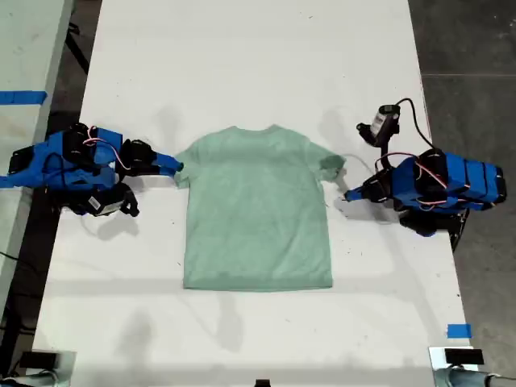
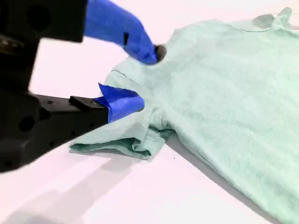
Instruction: Fold tshirt
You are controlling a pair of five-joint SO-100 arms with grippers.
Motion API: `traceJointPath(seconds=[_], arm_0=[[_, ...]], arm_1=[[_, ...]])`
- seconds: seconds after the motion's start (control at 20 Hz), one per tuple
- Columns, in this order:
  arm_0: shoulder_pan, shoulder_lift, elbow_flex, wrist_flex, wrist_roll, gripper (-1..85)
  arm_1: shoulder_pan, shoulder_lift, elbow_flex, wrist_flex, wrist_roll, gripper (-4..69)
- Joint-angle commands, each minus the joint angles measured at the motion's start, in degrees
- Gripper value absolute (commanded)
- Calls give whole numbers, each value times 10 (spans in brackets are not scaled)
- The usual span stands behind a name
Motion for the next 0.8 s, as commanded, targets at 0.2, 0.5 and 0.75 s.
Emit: traceJointPath(seconds=[0.2, 0.5, 0.75], arm_0=[[109, 62, 2, 0, 5, 1], [125, 62, -4, -5, -40, 30], [103, 52, -38, -11, -85, 1]], arm_1=[[50, 29, -2, 13, 184, 29], [18, 33, -22, 20, 570, -13], [25, 33, -101, 62, 426, -16]])
